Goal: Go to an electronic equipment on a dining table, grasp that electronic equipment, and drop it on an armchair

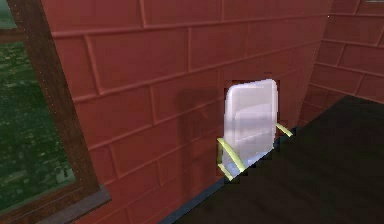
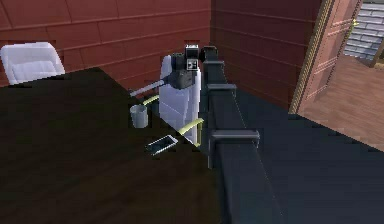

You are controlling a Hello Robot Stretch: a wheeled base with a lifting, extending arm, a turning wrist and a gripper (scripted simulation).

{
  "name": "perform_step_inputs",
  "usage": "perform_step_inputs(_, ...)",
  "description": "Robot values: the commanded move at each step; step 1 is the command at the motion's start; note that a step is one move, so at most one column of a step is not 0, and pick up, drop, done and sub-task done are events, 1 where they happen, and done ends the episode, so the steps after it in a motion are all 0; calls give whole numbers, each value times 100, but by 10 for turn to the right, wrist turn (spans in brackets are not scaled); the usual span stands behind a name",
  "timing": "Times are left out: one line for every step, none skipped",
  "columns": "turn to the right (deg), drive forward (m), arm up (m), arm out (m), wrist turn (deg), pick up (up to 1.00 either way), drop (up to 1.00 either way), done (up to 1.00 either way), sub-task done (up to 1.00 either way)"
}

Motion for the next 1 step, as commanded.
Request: perform_step_inputs(0,0,-30,0,0,0,0,0,0)
